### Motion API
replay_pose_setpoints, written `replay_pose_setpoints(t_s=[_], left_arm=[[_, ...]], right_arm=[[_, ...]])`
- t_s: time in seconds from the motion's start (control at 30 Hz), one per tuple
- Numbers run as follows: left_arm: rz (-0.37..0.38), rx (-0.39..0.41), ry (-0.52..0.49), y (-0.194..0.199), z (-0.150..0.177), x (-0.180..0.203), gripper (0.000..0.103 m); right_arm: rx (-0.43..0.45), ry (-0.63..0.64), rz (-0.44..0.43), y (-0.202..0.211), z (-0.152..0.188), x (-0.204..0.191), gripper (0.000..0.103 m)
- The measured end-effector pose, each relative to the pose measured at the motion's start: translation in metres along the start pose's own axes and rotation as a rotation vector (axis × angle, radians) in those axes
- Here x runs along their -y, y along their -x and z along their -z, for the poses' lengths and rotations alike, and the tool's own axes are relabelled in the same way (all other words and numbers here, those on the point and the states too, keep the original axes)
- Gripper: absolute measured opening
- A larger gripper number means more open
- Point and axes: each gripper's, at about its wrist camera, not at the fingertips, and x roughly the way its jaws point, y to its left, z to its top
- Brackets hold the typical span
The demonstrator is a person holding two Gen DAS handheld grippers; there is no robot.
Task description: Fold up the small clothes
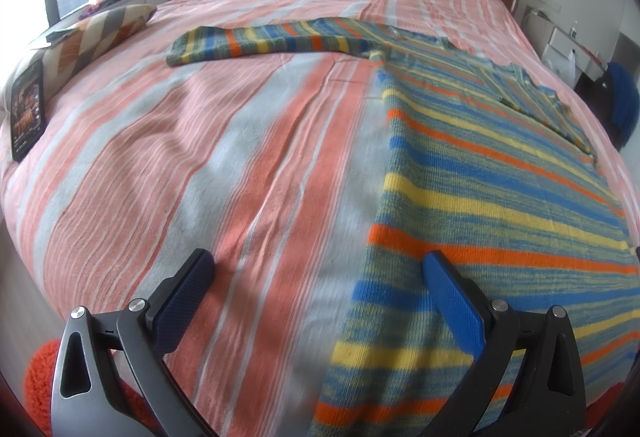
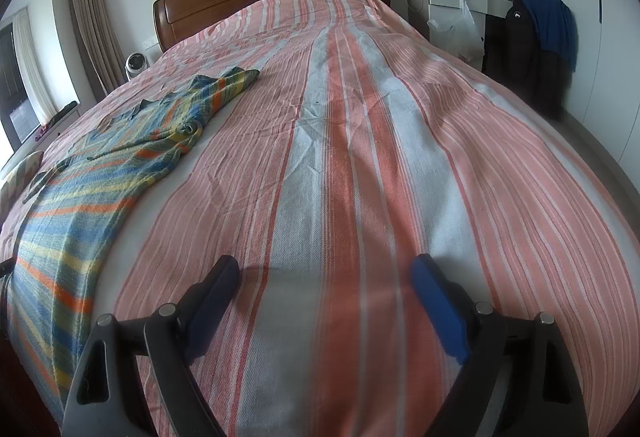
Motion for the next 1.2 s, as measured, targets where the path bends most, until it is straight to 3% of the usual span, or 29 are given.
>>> replay_pose_setpoints(t_s=[0.07, 0.13, 0.3, 0.37, 0.5, 0.57, 0.7, 0.73, 0.8, 0.83, 0.93, 1.03, 1.13, 1.2], left_arm=[[0.025, -0.044, 0.003, 0.007, -0.007, -0.003, 0.102], [0.116, -0.043, 0.023, 0.021, -0.021, -0.012, 0.102], [0.242, -0.014, 0.185, 0.033, -0.095, -0.071, 0.102], [0.219, -0.013, 0.255, 0.015, -0.127, -0.1, 0.102], [0.013, -0.065, 0.356, -0.053, -0.181, -0.167, 0.1], [-0.034, -0.092, 0.382, -0.082, -0.196, -0.187, 0.096], [-0.005, -0.138, 0.43, -0.121, -0.206, -0.194, 0.083], [0.01, -0.139, 0.434, -0.127, -0.207, -0.191, 0.074], [-0.008, -0.127, 0.4, -0.133, -0.21, -0.181, 0.024], [-0.016, -0.137, 0.384, -0.134, -0.212, -0.177, 0.004], [-0.03, -0.08, 0.327, -0.111, -0.224, -0.151, 0.002], [0.023, 0.03, 0.155, -0.064, -0.251, -0.094, 0.002], [0.143, 0.132, -0.054, -0.014, -0.274, 0.001, 0.002], [0.235, 0.16, -0.151, 0.008, -0.275, 0.059, 0.002]], right_arm=[[0.0, 0.0, 0.0, 0.0, 0.0, 0.0, 0.087], [-0.001, 0.001, 0.001, 0.0, 0.0, 0.0, 0.087], [-0.002, 0.004, 0.004, -0.001, 0.0, -0.001, 0.088], [-0.002, 0.004, 0.005, -0.001, 0.0, -0.001, 0.088], [-0.001, 0.005, 0.006, -0.001, 0.0, -0.001, 0.088], [-0.002, 0.005, 0.006, -0.001, 0.0, -0.001, 0.088], [-0.003, 0.011, 0.014, -0.001, 0.0, -0.001, 0.088], [-0.002, 0.013, 0.017, -0.002, 0.0, 0.0, 0.088], [-0.002, 0.018, 0.023, -0.002, 0.0, -0.001, 0.088], [-0.001, 0.02, 0.025, -0.003, -0.001, -0.001, 0.088], [0.0, 0.023, 0.027, -0.003, -0.001, -0.001, 0.089], [0.001, 0.024, 0.028, -0.003, -0.001, -0.002, 0.089], [0.006, 0.025, 0.03, -0.004, -0.002, -0.001, 0.089], [0.008, 0.026, 0.031, -0.004, -0.001, -0.001, 0.089]])
